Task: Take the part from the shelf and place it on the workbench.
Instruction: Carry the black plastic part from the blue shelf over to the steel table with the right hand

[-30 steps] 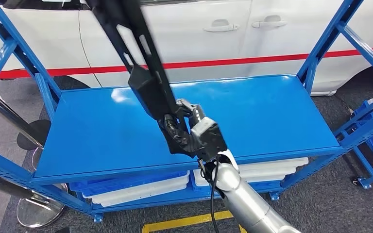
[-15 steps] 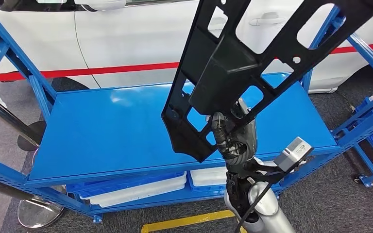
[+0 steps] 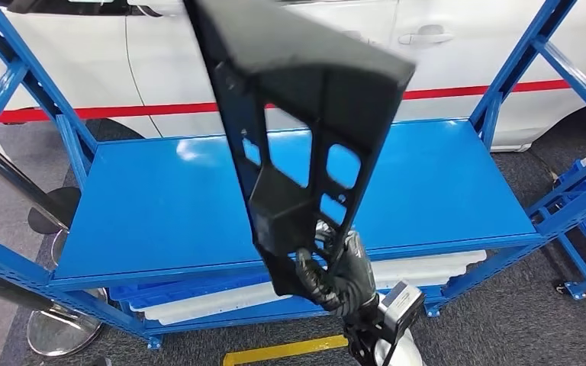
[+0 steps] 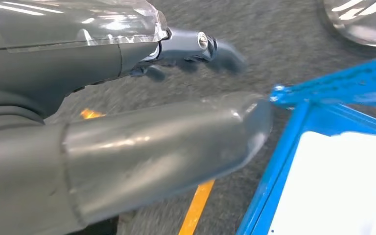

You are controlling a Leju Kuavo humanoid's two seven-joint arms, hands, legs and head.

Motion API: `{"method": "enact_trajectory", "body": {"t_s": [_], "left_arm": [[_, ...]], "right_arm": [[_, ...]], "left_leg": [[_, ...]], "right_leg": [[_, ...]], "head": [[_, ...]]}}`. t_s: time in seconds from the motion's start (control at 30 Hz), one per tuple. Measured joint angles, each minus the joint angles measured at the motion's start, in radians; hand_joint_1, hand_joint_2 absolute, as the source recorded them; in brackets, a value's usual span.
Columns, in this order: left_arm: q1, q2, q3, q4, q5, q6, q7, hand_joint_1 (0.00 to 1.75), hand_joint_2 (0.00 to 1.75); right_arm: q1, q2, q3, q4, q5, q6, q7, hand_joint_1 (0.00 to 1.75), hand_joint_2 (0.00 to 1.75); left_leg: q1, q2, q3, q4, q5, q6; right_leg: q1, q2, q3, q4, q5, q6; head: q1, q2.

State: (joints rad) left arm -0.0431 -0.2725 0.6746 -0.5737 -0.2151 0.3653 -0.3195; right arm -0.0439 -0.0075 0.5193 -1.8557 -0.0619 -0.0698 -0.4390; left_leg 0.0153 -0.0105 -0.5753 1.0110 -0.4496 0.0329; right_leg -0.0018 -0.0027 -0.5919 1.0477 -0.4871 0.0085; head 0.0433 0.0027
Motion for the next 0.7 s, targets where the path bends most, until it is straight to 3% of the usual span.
{"method": "enact_trajectory", "body": {"t_s": [0.1,0.13,0.17,0.2,0.3,0.37,0.43,0.5,0.57,0.63,0.67,0.7], "left_arm": [[0.063,-0.017,-0.209,-0.178,0.139,0.048,0.098,0.0,0.0],[0.077,-0.015,-0.263,-0.212,0.169,0.057,0.099,0.0,0.0],[0.087,-0.014,-0.306,-0.239,0.193,0.066,0.097,0.0,0.0],[0.093,-0.012,-0.345,-0.26,0.211,0.075,0.095,0.0,0.0],[0.102,-0.007,-0.414,-0.283,0.259,0.097,0.07,0.0,0.0],[0.105,-0.002,-0.435,-0.283,0.281,0.102,0.046,0.0,0.0],[0.108,0.004,-0.448,-0.283,0.29,0.105,0.034,0.0,0.0],[0.115,0.011,-0.455,-0.284,0.293,0.108,0.03,0.0,0.0],[0.126,0.016,-0.458,-0.287,0.292,0.11,0.03,0.0,0.0],[0.135,0.021,-0.461,-0.29,0.29,0.112,0.03,0.0,0.0],[0.138,0.023,-0.462,-0.29,0.289,0.112,0.03,0.0,0.0],[0.14,0.025,-0.463,-0.291,0.289,0.112,0.03,0.0,0.0]], "right_arm": [[0.032,-0.003,0.016,0.037,-0.007,0.063,-0.05,1.75,1.75],[0.04,-0.003,0.022,0.054,-0.012,0.08,-0.06,1.75,1.75],[0.045,-0.003,0.027,0.069,-0.016,0.093,-0.064,1.75,1.75],[0.048,-0.004,0.031,0.083,-0.019,0.104,-0.066,1.75,1.75],[0.047,-0.003,0.041,0.11,-0.025,0.13,-0.066,1.75,1.75],[0.046,-0.003,0.047,0.123,-0.025,0.139,-0.066,1.75,1.75],[0.046,-0.003,0.051,0.133,-0.024,0.141,-0.067,1.75,1.75],[0.045,-0.003,0.053,0.14,-0.023,0.144,-0.071,1.75,1.75],[0.047,-0.002,0.053,0.144,-0.023,0.149,-0.075,1.75,1.75],[0.05,-0.002,0.053,0.149,-0.022,0.152,-0.076,1.75,1.75],[0.051,-0.002,0.053,0.151,-0.022,0.153,-0.076,1.75,1.75],[0.052,-0.002,0.053,0.153,-0.021,0.154,-0.076,1.75,1.75]], "left_leg": [[0.002,0.008,-0.013,-0.005,0.013,0.014],[0.002,0.008,-0.02,-0.004,0.017,0.015],[0.002,0.008,-0.027,-0.002,0.022,0.015],[0.002,0.007,-0.034,0.0,0.026,0.014],[0.001,0.005,-0.052,0.008,0.038,0.003],[0.0,0.005,-0.056,0.01,0.047,-0.01],[-0.001,0.005,-0.059,0.006,0.059,-0.025],[0.0,0.005,-0.071,0.021,0.039,-0.037],[0.003,0.006,-0.102,0.103,-0.047,-0.045],[0.004,0.006,-0.136,0.234,-0.134,-0.051],[0.004,0.006,-0.14,0.279,-0.149,-0.052],[0.004,0.006,-0.128,0.294,-0.143,-0.052]], "right_leg": [[-0.007,0.002,-0.058,0.159,-0.111,0.013],[-0.01,0.002,-0.076,0.215,-0.135,0.016],[-0.012,0.002,-0.081,0.242,-0.141,0.019],[-0.015,0.002,-0.066,0.23,-0.128,0.02],[-0.018,0.002,0.057,0.038,-0.057,0.017],[-0.012,0.004,0.093,-0.03,-0.039,0.01],[-0.008,0.006,0.082,-0.032,-0.029,-0.001],[-0.012,0.002,0.069,-0.038,-0.014,-0.018],[-0.013,-0.002,0.049,-0.041,0.007,-0.034],[-0.009,-0.003,0.023,-0.039,0.025,-0.04],[-0.006,-0.003,0.009,-0.037,0.034,-0.04],[-0.004,-0.004,-0.004,-0.034,0.042,-0.04]], "head": [[0.0,0.0],[0.0,0.0],[0.0,0.0],[0.0,0.0],[0.0,0.0],[0.0,0.0],[0.0,0.0],[0.0,0.0],[0.0,0.0],[0.0,0.0],[0.0,0.0],[0.0,0.0]]}}
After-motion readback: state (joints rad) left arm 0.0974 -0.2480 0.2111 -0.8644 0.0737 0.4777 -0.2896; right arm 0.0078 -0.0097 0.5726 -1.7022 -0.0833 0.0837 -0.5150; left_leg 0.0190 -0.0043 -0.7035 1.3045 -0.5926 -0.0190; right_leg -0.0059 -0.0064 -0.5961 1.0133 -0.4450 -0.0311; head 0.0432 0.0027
